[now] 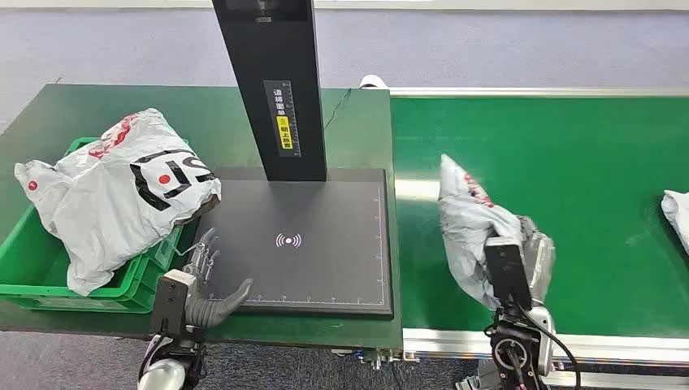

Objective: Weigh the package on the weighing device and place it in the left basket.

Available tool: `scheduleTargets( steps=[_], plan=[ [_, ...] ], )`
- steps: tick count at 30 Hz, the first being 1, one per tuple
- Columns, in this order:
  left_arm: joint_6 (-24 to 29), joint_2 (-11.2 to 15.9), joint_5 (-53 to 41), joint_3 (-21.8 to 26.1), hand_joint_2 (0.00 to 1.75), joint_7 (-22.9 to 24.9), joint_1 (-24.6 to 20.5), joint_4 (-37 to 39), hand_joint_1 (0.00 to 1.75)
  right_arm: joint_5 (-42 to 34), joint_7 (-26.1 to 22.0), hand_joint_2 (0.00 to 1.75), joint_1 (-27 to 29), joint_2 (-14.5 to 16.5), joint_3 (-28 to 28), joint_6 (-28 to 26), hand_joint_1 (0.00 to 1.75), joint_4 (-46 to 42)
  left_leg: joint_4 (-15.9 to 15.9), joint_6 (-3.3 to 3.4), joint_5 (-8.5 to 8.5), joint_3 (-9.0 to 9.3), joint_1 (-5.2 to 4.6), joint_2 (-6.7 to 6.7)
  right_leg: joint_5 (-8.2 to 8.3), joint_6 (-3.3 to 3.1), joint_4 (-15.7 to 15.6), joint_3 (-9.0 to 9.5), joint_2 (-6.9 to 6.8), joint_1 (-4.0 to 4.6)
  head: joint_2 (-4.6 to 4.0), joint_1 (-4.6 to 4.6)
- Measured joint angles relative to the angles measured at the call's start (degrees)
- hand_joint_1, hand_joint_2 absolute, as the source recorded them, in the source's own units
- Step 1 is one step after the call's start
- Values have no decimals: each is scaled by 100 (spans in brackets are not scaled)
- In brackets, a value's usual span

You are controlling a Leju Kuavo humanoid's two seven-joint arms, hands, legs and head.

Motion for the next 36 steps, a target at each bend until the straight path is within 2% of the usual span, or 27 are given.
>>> scheduleTargets(
  steps=[5,13,20,23,25,30,36],
  plan=[
    [0,0,1,-49,175,-101,-113,14,0,-357,-582,175,139,150,-51,-393,175,-491,0,0,0,1,0,2,0,0,0,1,1,0,0,1],
    [3,1,13,-108,175,-151,-173,32,0,-433,-718,175,278,281,-64,-481,175,-824,0,0,0,1,0,4,0,0,0,0,2,0,0,1],
    [33,-1,178,-202,175,-374,-313,31,0,-504,-1161,175,97,377,102,-563,175,-822,-1,-1,1,0,0,3,0,0,1,2,2,0,0,1],
    [22,-4,248,-292,175,-417,-392,31,0,-254,-1186,175,-103,377,358,-382,175,-693,-1,-1,3,2,0,5,1,-1,1,4,2,0,0,1],
    [20,-3,293,-338,175,-453,-436,32,0,176,-1129,175,-243,363,571,-177,175,-528,-1,-1,3,2,0,5,2,-2,2,5,3,1,0,1],
    [10,10,405,-385,175,-545,-491,29,0,1127,-968,175,-639,288,1209,607,175,138,-1,-2,3,3,1,5,2,-2,2,4,2,1,0,0],
    [-55,40,483,-422,175,-597,-557,30,0,1552,-723,175,-1045,182,1811,1345,175,989,0,-2,4,0,1,3,1,-1,3,3,0,1,0,2]
  ],
)
